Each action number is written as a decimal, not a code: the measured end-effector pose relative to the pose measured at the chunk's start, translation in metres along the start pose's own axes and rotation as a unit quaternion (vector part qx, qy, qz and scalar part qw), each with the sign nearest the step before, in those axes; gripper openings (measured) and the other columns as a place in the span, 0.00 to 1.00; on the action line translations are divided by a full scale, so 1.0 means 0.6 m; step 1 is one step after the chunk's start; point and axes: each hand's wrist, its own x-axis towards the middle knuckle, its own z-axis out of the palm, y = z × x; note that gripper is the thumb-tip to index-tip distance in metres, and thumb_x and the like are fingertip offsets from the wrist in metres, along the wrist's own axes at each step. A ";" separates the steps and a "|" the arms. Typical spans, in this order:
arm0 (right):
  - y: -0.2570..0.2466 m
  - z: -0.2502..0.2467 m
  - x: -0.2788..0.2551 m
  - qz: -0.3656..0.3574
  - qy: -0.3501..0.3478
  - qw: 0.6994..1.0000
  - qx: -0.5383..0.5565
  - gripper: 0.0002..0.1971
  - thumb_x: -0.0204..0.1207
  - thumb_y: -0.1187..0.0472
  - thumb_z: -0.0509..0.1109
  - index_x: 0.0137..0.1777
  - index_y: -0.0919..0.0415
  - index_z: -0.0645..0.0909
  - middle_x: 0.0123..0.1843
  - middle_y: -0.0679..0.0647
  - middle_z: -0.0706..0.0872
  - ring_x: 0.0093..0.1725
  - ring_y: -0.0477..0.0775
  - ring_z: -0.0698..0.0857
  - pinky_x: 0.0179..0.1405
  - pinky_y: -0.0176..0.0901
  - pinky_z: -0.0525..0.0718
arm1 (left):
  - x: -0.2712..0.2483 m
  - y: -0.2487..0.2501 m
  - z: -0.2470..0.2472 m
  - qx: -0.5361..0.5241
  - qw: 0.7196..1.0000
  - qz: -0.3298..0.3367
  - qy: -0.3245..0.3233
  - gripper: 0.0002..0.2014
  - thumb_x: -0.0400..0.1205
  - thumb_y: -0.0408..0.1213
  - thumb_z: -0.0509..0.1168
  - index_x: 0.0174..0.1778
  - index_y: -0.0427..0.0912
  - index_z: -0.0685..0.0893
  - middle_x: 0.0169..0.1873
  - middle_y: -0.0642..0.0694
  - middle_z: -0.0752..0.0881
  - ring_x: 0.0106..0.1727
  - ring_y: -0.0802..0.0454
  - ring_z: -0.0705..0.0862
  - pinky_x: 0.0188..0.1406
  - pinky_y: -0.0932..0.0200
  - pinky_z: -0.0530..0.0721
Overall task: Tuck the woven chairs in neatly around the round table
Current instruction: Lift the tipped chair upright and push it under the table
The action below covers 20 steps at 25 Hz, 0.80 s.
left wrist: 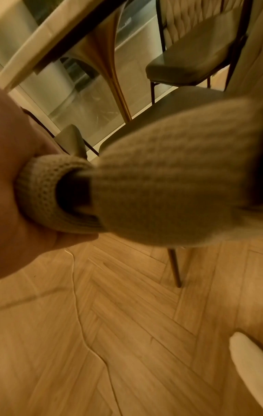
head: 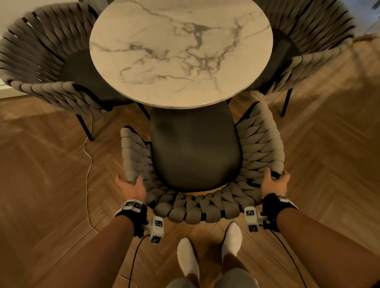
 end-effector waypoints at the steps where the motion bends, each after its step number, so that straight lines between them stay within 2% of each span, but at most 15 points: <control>1: 0.009 0.002 -0.011 0.002 0.003 1.000 0.005 0.32 0.82 0.47 0.67 0.82 0.52 0.61 0.72 0.66 0.81 0.66 0.72 0.82 0.60 0.57 0.79 | -0.010 -0.010 0.004 -0.012 1.000 0.002 0.016 0.39 0.84 0.43 0.67 0.86 0.49 0.51 0.76 0.33 0.76 0.72 0.32 0.78 0.72 0.38 0.76; 5: 0.024 0.008 -0.035 0.026 0.000 0.999 0.024 0.31 0.83 0.47 0.64 0.84 0.49 0.59 0.74 0.66 0.79 0.68 0.73 0.80 0.65 0.60 0.78 | -0.045 -0.029 0.013 0.035 0.998 0.038 0.033 0.31 0.87 0.50 0.58 0.85 0.58 0.54 0.73 0.33 0.80 0.68 0.27 0.81 0.67 0.37 0.78; 8: 0.027 0.013 -0.033 0.023 0.005 1.000 0.018 0.31 0.84 0.47 0.63 0.84 0.49 0.59 0.73 0.67 0.80 0.68 0.73 0.80 0.66 0.61 0.79 | -0.026 -0.028 0.011 0.097 0.990 0.101 0.033 0.29 0.89 0.48 0.54 0.87 0.51 0.54 0.74 0.32 0.79 0.69 0.26 0.80 0.68 0.37 0.77; 10: 0.028 0.017 -0.031 0.020 0.011 1.000 0.011 0.31 0.84 0.47 0.63 0.84 0.49 0.58 0.73 0.68 0.80 0.67 0.74 0.81 0.65 0.62 0.79 | -0.017 -0.024 0.011 0.116 0.985 0.121 0.039 0.29 0.90 0.44 0.52 0.87 0.46 0.54 0.75 0.30 0.77 0.69 0.25 0.79 0.67 0.37 0.76; 14: 0.025 0.017 -0.022 0.019 0.012 1.000 -0.015 0.31 0.84 0.46 0.62 0.84 0.49 0.58 0.71 0.69 0.81 0.65 0.75 0.82 0.63 0.64 0.81 | -0.019 -0.024 0.012 0.121 0.985 0.119 0.040 0.29 0.90 0.44 0.52 0.87 0.47 0.53 0.72 0.28 0.79 0.67 0.24 0.80 0.65 0.36 0.77; 20: 0.018 0.013 -0.017 0.023 0.013 0.999 -0.028 0.31 0.85 0.48 0.61 0.86 0.50 0.56 0.75 0.69 0.78 0.69 0.75 0.80 0.65 0.64 0.79 | -0.020 -0.025 0.015 0.148 0.981 0.116 0.043 0.29 0.90 0.45 0.52 0.88 0.48 0.52 0.65 0.23 0.82 0.60 0.22 0.82 0.57 0.34 0.79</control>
